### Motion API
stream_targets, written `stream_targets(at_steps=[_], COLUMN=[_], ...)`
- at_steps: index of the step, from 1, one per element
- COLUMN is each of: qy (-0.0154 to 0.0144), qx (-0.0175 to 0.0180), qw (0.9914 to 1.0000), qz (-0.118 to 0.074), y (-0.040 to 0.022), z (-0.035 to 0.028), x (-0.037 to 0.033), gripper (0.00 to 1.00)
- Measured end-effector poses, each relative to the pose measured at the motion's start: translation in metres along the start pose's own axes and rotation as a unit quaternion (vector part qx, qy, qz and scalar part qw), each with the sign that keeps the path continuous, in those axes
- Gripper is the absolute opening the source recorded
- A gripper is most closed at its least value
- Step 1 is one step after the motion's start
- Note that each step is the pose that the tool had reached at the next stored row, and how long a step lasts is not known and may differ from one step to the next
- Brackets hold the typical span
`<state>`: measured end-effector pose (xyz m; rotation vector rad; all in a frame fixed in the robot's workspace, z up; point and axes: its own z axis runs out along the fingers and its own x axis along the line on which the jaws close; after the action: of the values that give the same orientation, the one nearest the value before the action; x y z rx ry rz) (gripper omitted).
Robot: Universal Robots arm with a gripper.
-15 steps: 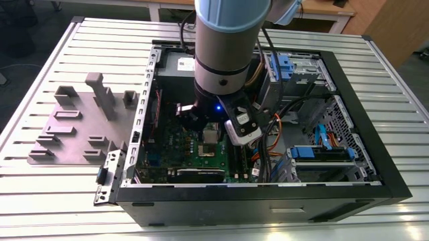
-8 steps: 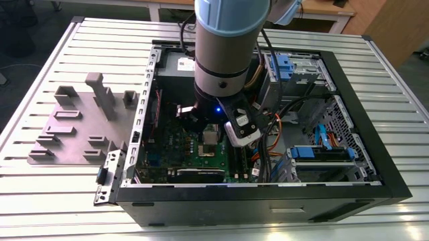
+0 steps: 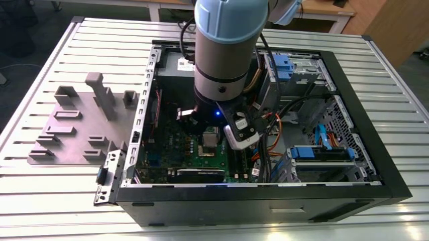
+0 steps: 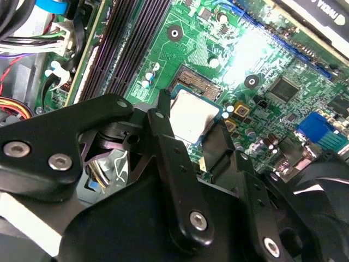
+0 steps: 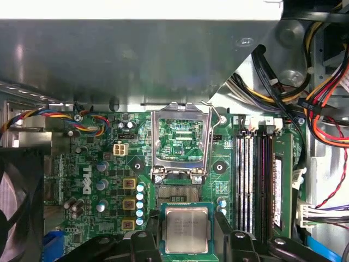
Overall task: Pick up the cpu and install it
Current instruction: 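Place the cpu into insertion slot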
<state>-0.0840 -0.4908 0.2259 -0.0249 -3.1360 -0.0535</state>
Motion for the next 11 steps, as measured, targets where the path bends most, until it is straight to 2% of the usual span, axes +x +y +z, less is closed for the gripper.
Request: stream_targets(at_steps=[11], qy=[-0.0001], qx=[-0.0003], qw=[1.00000], qz=[0.000], y=[0.0000], z=[0.0014], x=[-0.0001], gripper=[0.47])
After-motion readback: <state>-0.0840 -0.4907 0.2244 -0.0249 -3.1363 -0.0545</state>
